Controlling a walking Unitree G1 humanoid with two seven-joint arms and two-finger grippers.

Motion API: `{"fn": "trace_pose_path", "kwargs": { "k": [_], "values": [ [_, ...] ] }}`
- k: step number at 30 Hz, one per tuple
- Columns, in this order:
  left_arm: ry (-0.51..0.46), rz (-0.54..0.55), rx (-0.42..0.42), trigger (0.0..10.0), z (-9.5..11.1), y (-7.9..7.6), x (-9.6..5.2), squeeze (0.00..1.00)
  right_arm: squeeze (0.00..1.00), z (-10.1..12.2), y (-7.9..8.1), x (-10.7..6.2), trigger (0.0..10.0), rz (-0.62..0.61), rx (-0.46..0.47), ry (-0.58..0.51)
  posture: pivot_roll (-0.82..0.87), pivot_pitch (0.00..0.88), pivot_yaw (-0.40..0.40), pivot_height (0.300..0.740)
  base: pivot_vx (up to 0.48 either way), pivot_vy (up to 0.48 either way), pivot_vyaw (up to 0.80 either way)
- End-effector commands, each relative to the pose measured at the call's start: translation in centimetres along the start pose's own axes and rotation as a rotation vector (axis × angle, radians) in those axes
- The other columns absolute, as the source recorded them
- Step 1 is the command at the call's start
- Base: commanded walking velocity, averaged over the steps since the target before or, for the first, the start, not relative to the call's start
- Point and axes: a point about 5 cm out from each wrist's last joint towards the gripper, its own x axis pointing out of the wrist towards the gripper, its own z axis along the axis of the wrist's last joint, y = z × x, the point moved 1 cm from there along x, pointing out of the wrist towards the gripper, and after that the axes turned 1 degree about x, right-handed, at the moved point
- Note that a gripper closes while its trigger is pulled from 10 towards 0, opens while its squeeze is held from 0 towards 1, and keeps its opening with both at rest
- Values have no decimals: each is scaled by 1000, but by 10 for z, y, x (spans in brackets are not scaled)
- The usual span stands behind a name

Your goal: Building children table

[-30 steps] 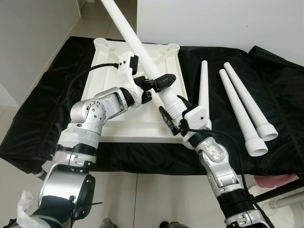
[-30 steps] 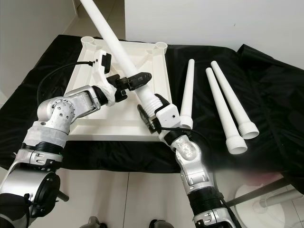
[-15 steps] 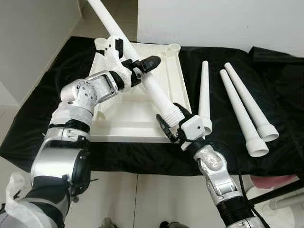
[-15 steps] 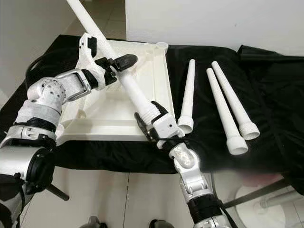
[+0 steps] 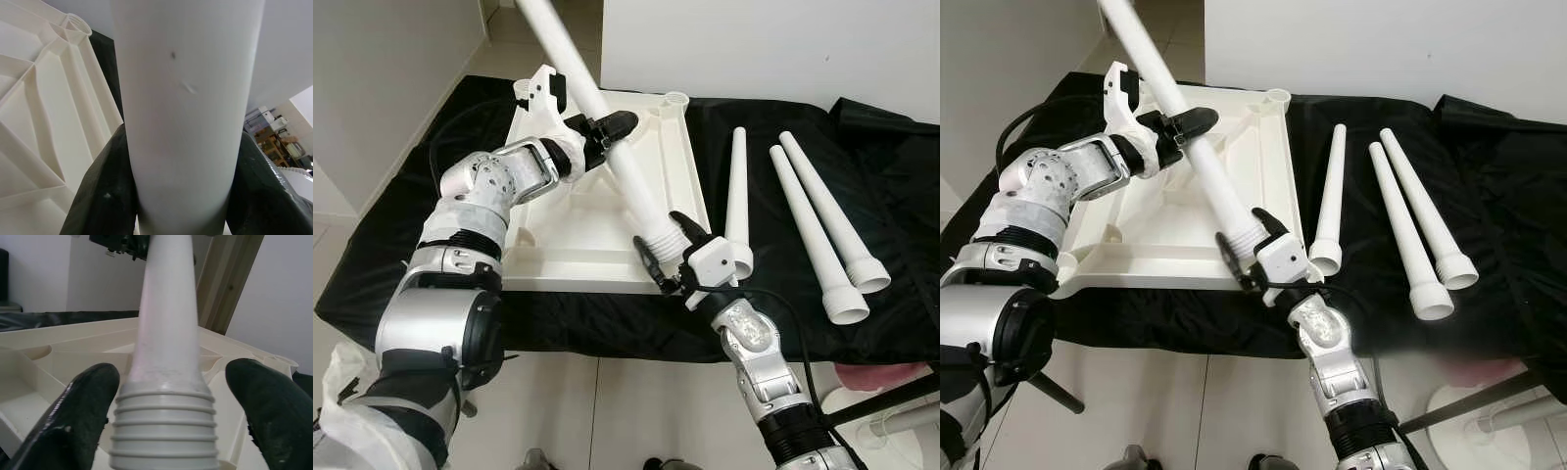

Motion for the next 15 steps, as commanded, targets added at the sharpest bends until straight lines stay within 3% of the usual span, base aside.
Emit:
{"fn": "trace_pose_path", "kwargs": {
  "k": [1, 5, 6, 8, 9, 13, 15],
  "values": [
    [-16, -100, 72, 10000, 7, -10, 2, 0, 1000, -2, -4, -3, 10000, -27, 25, 17, 8, 27, -23, 740, 0, 0, 0],
    [-45, -94, 143, 10000, 12, -13, 2, 0, 1000, -1, -6, -3, 10000, -38, 71, 23, 5, 24, -22, 740, 0, 0, 0],
    [-55, -98, 165, 10000, 13, -15, 2, 0, 220, 0, -6, -2, 10000, -39, 87, 27, 3, 24, -21, 740, 0, 0, 0],
    [-62, -102, 178, 10000, 14, -17, 2, 0, 220, 0, -6, -2, 10000, -40, 97, 29, 3, 24, -21, 740, 0, 0, 0],
    [-76, -99, 215, 10000, 15, -19, 2, 0, 0, 1, -7, -1, 10000, -43, 104, 31, 2, 22, -20, 740, 0, 0, 0],
    [-91, -108, 254, 10000, 17, -26, 4, 0, 0, 4, -9, 4, 10000, -60, 133, 29, 2, 21, -22, 740, 0, 0, 0],
    [-122, -115, 344, 10000, 20, -35, 6, 0, 0, 8, -14, 13, 10000, -83, 130, 35, 2, 17, -21, 740, 0, 0, 0]
  ]
}}
